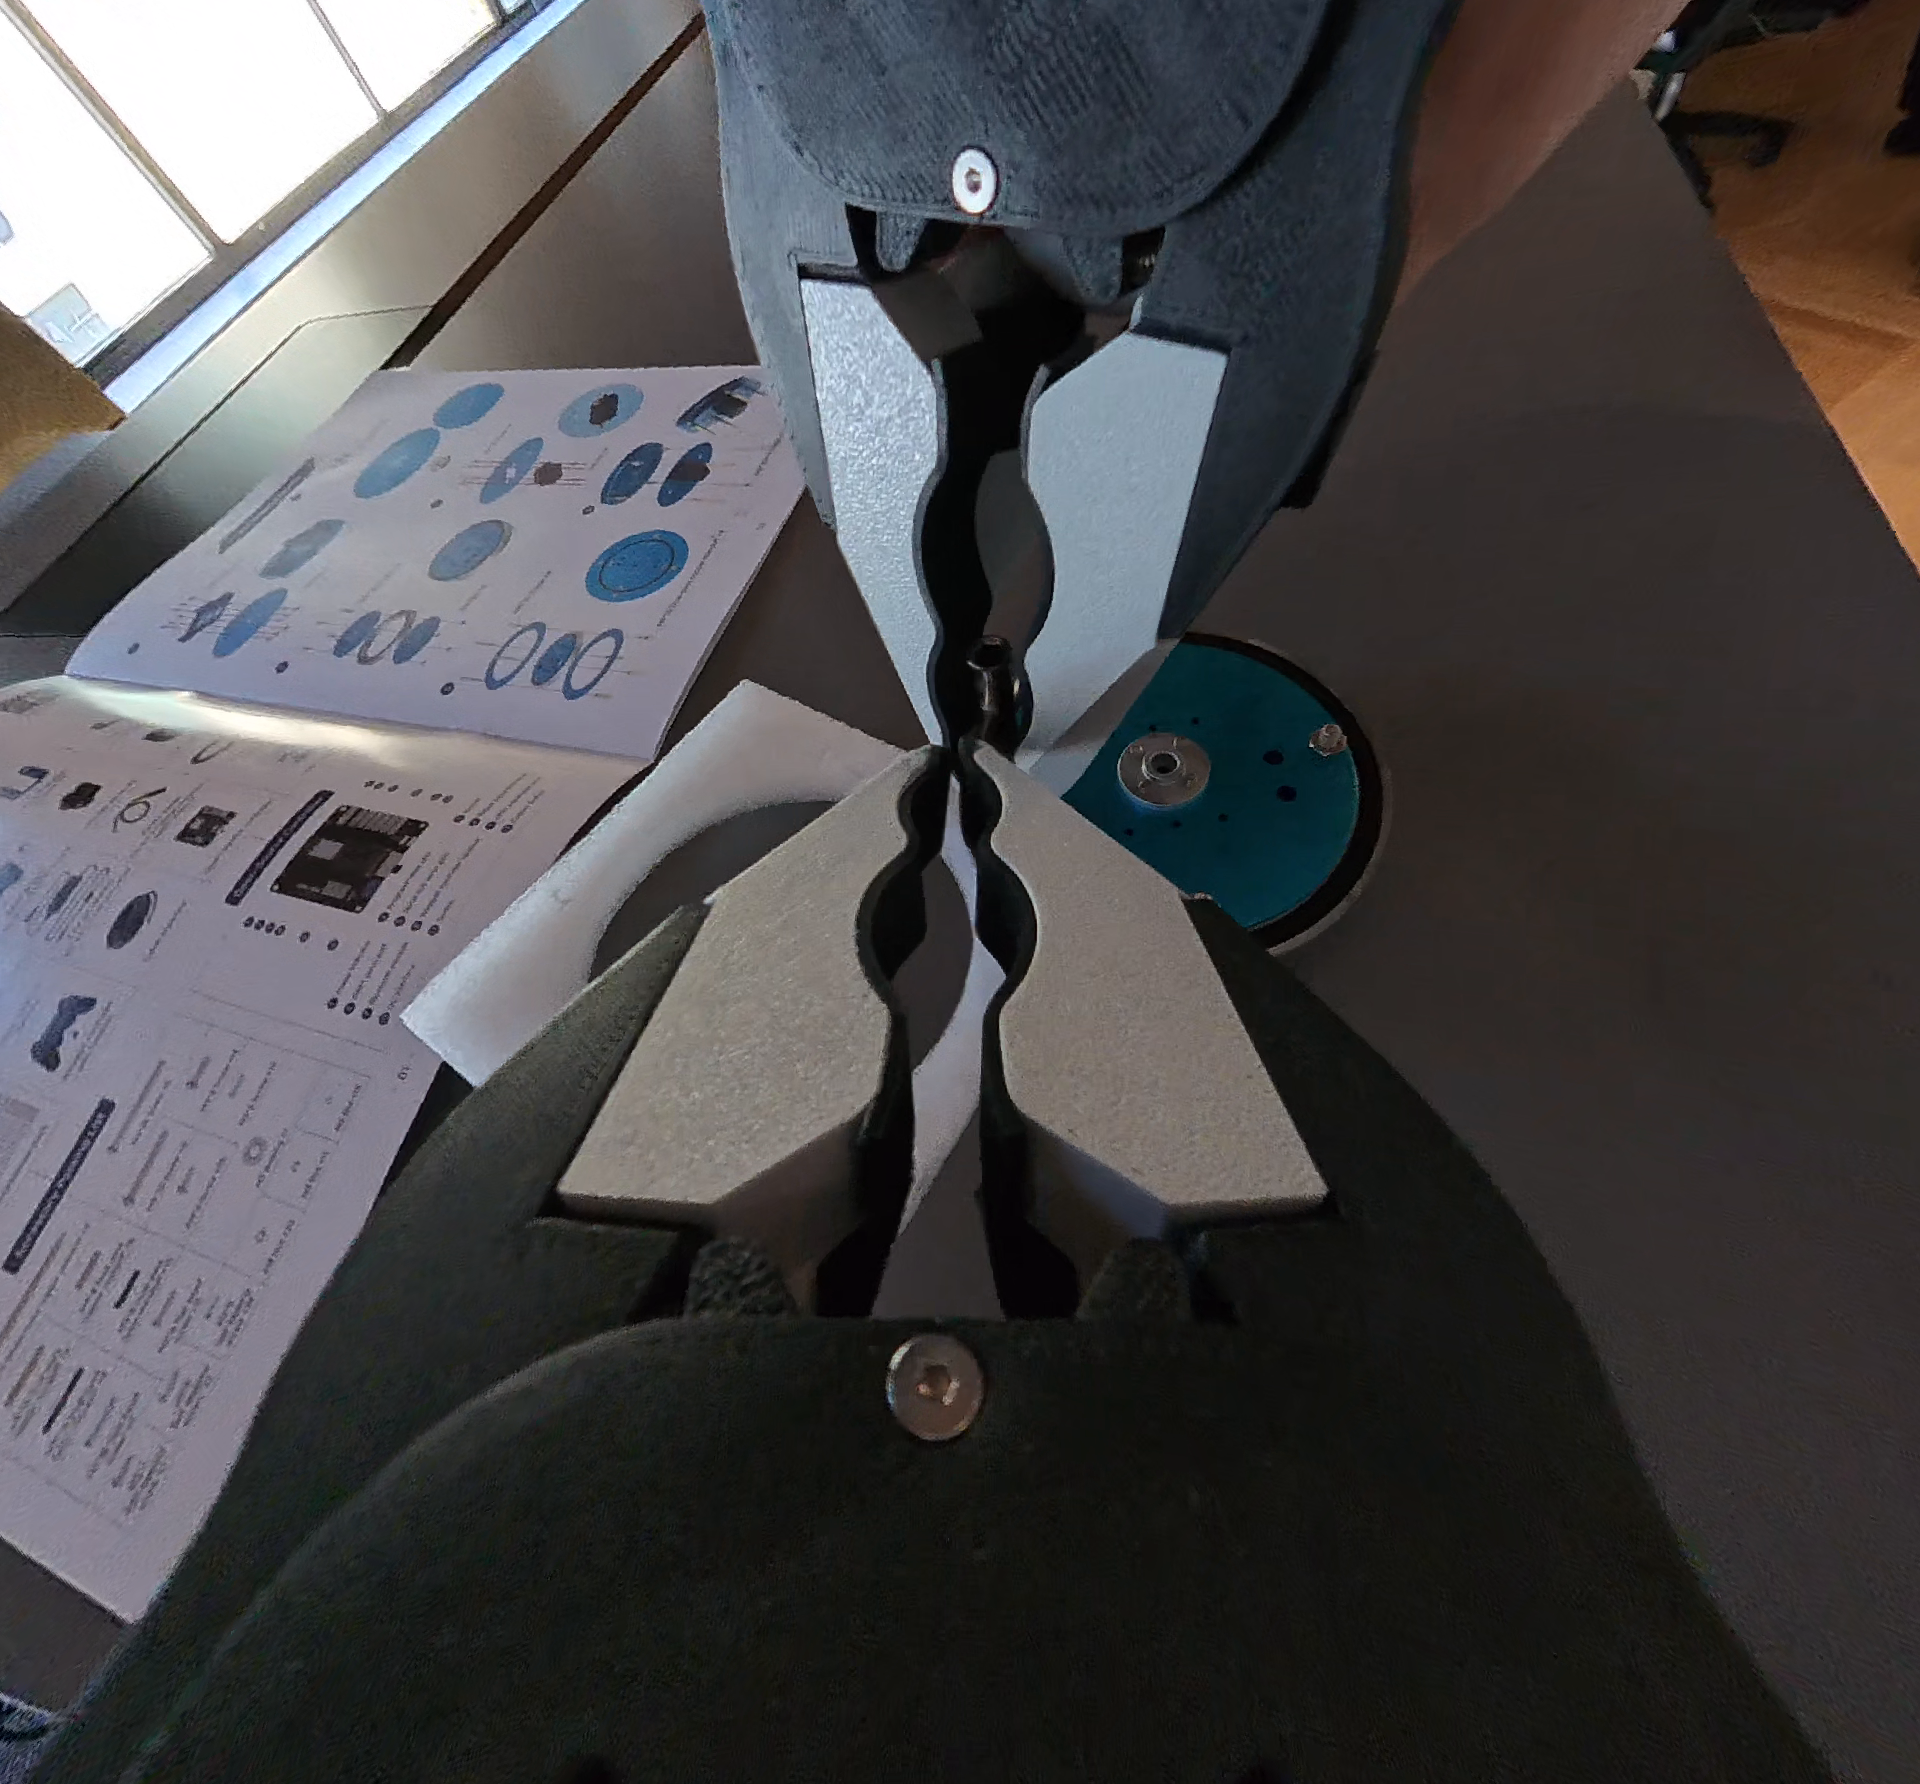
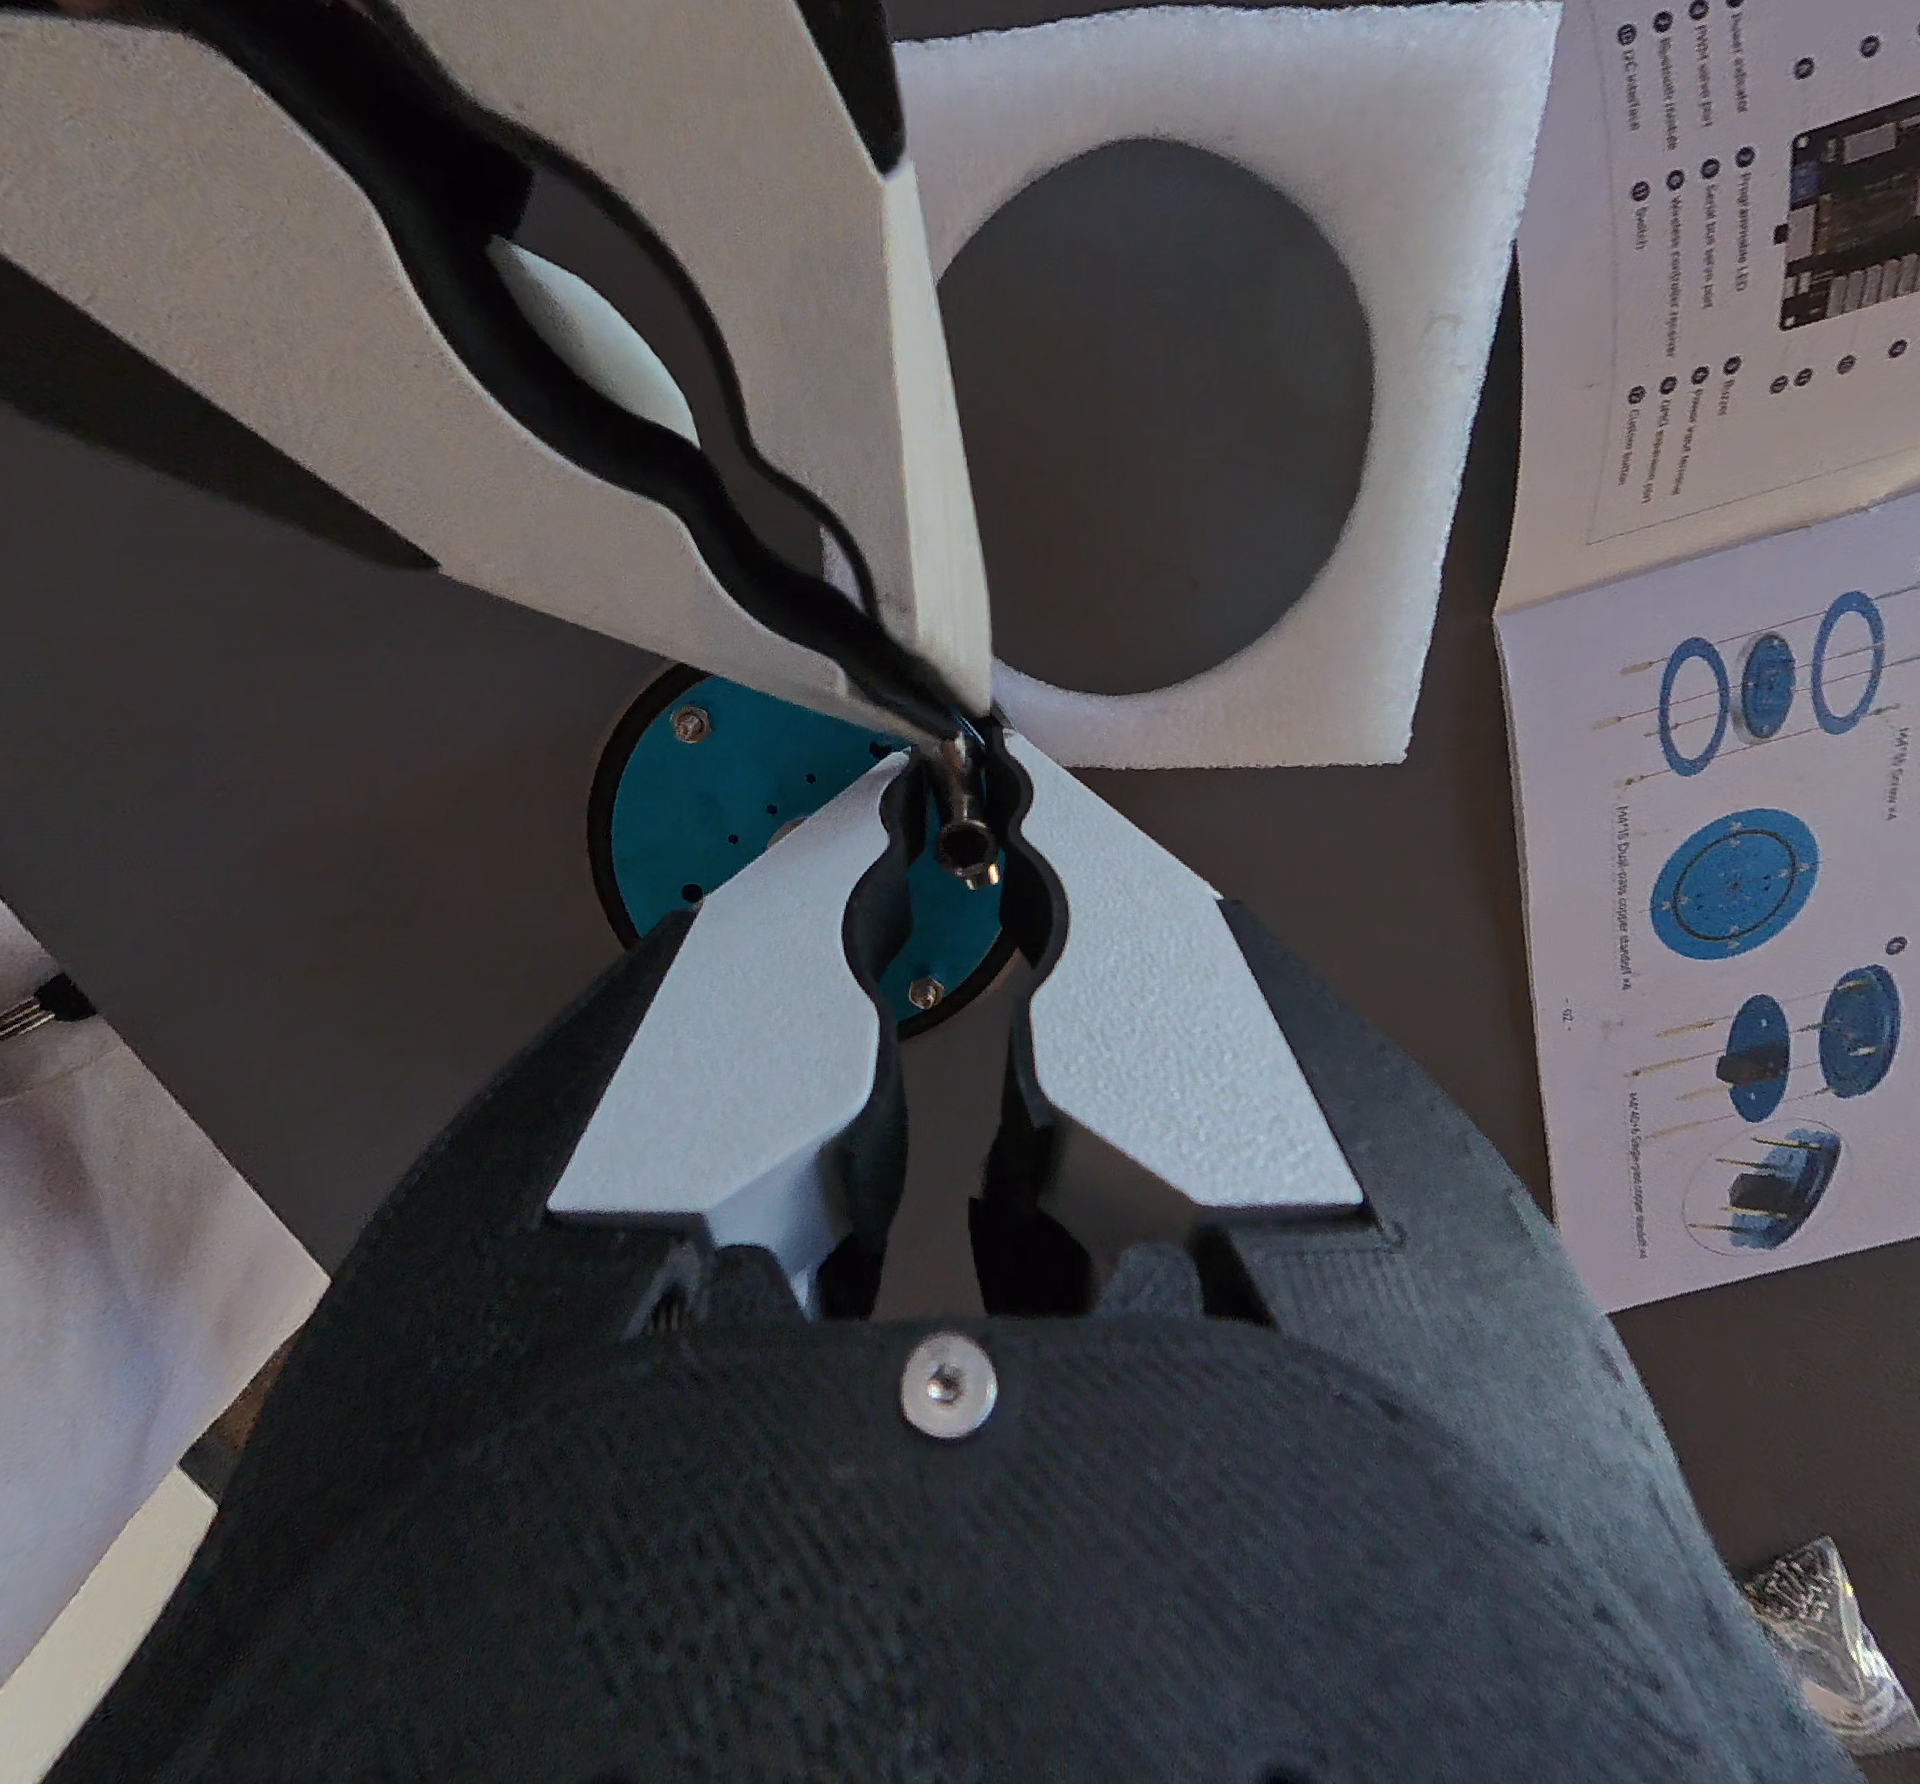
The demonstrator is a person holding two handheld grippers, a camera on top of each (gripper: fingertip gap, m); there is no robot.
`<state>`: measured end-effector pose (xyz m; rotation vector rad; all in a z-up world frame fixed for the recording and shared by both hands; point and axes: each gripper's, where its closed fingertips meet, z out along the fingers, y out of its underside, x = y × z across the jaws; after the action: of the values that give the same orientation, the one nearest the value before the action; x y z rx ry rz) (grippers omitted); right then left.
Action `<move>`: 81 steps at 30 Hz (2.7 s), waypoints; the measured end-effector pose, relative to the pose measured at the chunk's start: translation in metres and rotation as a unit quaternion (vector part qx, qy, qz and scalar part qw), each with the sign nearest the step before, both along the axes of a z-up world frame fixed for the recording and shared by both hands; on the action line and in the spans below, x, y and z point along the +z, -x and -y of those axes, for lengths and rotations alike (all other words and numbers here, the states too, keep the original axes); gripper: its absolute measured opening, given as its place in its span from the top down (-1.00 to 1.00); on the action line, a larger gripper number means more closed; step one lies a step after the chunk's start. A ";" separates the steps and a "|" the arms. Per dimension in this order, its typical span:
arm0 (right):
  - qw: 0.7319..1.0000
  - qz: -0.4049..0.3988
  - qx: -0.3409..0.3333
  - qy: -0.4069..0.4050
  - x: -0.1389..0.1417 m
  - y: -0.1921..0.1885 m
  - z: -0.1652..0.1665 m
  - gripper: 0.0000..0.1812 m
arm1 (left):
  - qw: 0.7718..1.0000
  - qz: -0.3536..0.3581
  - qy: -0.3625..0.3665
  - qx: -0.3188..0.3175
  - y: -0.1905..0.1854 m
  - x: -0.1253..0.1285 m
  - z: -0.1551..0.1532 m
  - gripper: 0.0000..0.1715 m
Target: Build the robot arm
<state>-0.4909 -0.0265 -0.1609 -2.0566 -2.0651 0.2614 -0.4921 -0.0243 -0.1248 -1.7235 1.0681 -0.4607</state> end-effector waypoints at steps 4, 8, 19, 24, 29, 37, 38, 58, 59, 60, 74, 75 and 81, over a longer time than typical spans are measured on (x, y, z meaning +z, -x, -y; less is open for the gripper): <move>1.000 0.001 0.001 -0.001 0.000 0.000 0.000 0.89 | 1.000 0.010 0.015 -0.016 0.001 0.000 0.002 0.87; 1.000 0.010 0.006 -0.012 0.000 0.000 0.000 0.89 | 0.999 0.023 0.016 -0.030 -0.002 0.000 0.002 0.88; 0.999 0.027 0.016 -0.028 0.000 -0.001 -0.001 0.89 | 0.995 0.073 0.029 -0.062 -0.004 0.010 0.005 0.86; 0.998 0.037 0.021 -0.042 0.000 -0.001 -0.002 0.89 | 0.995 0.067 0.052 -0.052 -0.006 0.004 -0.002 0.88; 0.997 0.046 0.034 -0.058 0.000 -0.001 -0.002 0.88 | 0.995 0.042 0.088 -0.036 -0.002 -0.012 -0.006 0.88; 0.996 0.050 0.037 -0.057 0.000 -0.002 -0.002 0.89 | 0.995 0.060 0.080 -0.024 0.005 -0.010 -0.002 0.87; 0.996 0.053 0.037 -0.055 0.000 -0.002 -0.002 0.89 | 0.995 0.060 0.079 -0.019 0.007 -0.010 -0.001 0.87; 0.971 0.202 0.081 -0.096 -0.001 -0.003 -0.001 0.90 | 0.988 0.112 0.035 0.100 0.074 0.002 0.030 0.93; 0.970 0.206 0.083 -0.098 -0.001 -0.003 -0.001 0.90 | 0.988 0.110 0.036 0.102 0.074 0.000 0.032 0.93; 0.968 0.212 0.086 -0.101 -0.001 -0.003 -0.001 0.90 | 0.988 0.109 0.037 0.103 0.074 -0.001 0.033 0.93; 0.974 0.173 0.103 -0.103 0.009 -0.007 -0.003 0.90 | 0.991 0.088 0.047 0.092 0.043 -0.003 0.036 0.88; 0.975 0.164 0.105 -0.103 0.011 -0.007 -0.004 0.90 | 0.990 0.093 0.051 0.090 0.041 -0.002 0.034 0.88; 0.987 0.049 0.109 -0.107 0.031 -0.011 -0.007 0.90 | 0.987 0.124 0.071 0.070 0.026 0.008 0.027 0.81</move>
<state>-0.4803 -0.0193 -0.1295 -1.7551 -2.2678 -0.0294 -0.5179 -0.0516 -0.1171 -1.7980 0.7451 -0.6558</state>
